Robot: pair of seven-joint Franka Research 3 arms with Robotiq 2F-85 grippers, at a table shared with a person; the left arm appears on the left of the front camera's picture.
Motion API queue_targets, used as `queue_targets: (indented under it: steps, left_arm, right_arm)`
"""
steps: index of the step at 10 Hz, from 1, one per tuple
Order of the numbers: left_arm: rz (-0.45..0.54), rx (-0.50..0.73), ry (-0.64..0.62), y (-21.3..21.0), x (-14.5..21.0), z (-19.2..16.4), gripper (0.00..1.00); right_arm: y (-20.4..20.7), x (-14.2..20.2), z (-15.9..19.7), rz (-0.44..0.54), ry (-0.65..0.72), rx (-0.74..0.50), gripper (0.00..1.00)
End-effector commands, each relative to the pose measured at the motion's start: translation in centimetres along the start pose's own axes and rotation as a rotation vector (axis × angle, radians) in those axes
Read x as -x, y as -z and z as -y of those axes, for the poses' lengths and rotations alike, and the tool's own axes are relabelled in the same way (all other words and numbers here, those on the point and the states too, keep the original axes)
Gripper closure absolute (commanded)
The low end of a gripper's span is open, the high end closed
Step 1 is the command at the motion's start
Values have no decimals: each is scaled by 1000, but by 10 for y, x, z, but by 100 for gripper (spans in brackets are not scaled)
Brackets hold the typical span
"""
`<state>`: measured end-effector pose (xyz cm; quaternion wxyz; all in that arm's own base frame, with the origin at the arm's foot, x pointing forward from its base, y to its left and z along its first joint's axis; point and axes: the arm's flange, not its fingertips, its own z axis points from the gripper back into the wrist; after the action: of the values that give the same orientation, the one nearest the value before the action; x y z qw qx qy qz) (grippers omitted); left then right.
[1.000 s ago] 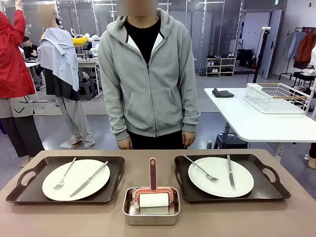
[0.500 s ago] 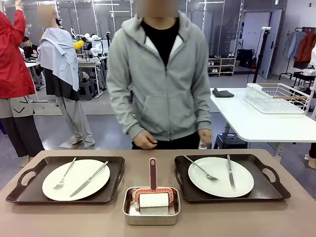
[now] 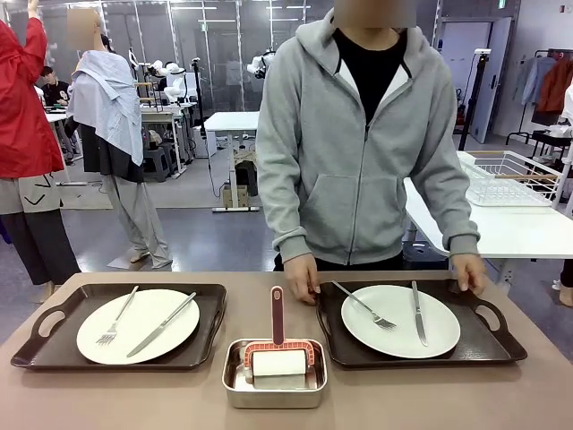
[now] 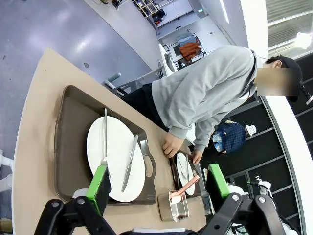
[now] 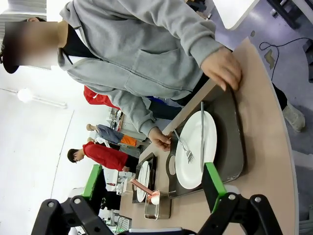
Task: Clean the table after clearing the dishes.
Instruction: When the left (or right) Handle tray is removed, use the left hand (or right hand) to clean the left (or right) side of the table with the Lint Roller.
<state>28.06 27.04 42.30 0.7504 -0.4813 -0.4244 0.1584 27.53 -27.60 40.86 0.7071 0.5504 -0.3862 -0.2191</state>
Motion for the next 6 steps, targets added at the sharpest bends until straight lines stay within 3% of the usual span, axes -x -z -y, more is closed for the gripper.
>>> queue_targets:
  steps: [1,6]
  left_arm:
    - [9,20,2,-3,-5,0,0]
    - [9,20,2,-3,-5,0,0]
  right_arm:
    - [-1,-2,-3,4,10,-8,0]
    - [-1,-2,-3,4,10,-8,0]
